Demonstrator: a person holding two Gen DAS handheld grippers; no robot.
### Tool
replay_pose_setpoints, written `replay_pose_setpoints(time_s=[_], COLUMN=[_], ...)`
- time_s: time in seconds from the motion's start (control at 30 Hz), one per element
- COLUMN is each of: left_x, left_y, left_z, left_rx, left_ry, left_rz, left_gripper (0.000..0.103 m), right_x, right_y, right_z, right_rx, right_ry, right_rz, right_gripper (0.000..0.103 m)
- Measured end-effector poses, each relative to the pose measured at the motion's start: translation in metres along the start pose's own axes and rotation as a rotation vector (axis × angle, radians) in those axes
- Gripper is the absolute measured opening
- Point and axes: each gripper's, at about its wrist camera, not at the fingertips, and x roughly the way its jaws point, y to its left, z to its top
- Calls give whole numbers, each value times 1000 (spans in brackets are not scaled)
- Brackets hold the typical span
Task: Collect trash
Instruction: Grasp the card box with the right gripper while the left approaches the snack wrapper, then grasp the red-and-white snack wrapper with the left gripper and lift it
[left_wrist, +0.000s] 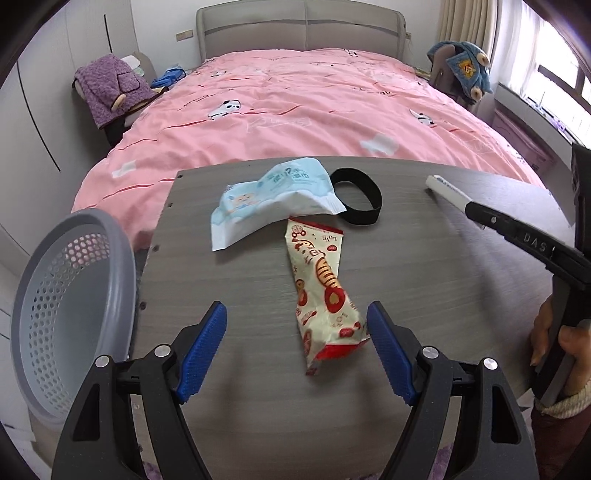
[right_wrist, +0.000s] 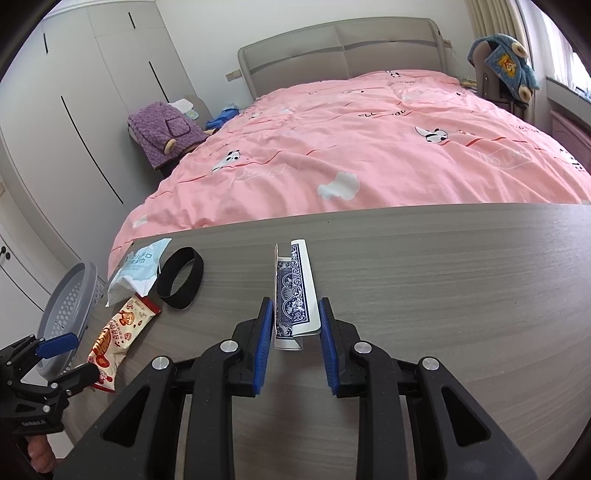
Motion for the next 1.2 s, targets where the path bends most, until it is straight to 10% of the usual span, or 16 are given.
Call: replay_pose_setpoints(time_s=[1.07, 1.2], left_x=[36, 36], left_y=[1, -1], left_z=[8, 7], left_rx=[-67, -53], left_ry=[50, 47], left_rz=[-66, -67], left_gripper=[74, 56], right_x=[-24, -27], right_y=[29, 32], right_z=[-25, -28], right_rx=[17, 19], right_ry=[-11, -12], right_rz=[35, 37], right_gripper=[25, 25])
